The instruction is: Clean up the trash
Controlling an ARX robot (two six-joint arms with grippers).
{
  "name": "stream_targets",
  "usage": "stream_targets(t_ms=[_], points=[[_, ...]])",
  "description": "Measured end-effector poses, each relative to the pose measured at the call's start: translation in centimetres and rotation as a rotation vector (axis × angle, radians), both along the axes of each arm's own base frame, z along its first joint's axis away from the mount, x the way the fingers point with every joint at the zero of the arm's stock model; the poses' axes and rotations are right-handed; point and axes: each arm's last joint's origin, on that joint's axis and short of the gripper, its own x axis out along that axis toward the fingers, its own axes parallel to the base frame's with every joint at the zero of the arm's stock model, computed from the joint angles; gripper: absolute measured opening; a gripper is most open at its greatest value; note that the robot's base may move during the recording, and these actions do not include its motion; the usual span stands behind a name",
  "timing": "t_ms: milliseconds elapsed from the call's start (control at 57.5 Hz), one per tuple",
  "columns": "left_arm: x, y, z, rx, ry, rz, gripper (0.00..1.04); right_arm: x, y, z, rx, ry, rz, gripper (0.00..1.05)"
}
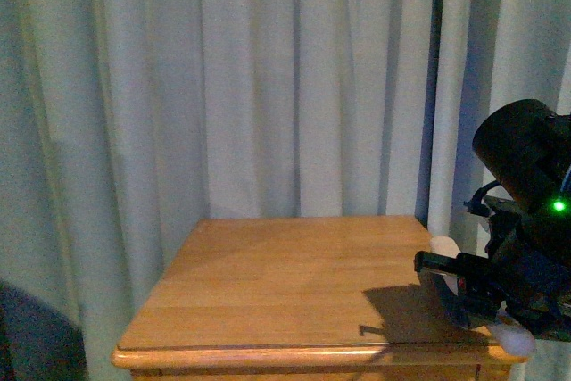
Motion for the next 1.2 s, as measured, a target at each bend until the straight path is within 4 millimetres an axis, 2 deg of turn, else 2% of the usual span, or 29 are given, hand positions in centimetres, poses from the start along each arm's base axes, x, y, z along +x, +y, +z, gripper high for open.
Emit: stream_targets(t_ms=[174,313,487,800,922,1200], points=[[0.0,0.0,0.0,0.000,0.000,0.000,0.28,-1.0,-0.4,0.9,-0.045,-0.104,0.018,0.21],[0.0,0.0,0.0,0.000,0.000,-0.001,0.28,-3.2,-1.3,3.8,-0.075,-0.304,0.023,0.21],[0.0,0.0,0.0,0.000,0.000,-0.001,0.28,-7.9,-3.1,7.3,-0.101,-0.514,0.028,0.21],[0.0,0.0,0.0,0.000,0.000,0.000,0.28,-17.6,-6.5,11.2,-0.122,-0.779,-0.020,0.21],[0.0,0.0,0.0,0.000,0.000,0.000,0.28,-20.2,-6.9,11.8,-0.129,-0.838,-0.050,0.21],[0.0,0.0,0.0,0.000,0.000,0.000,0.28,-23.9,-6.7,12.6,-0.139,-0.944,-0.060,0.21]])
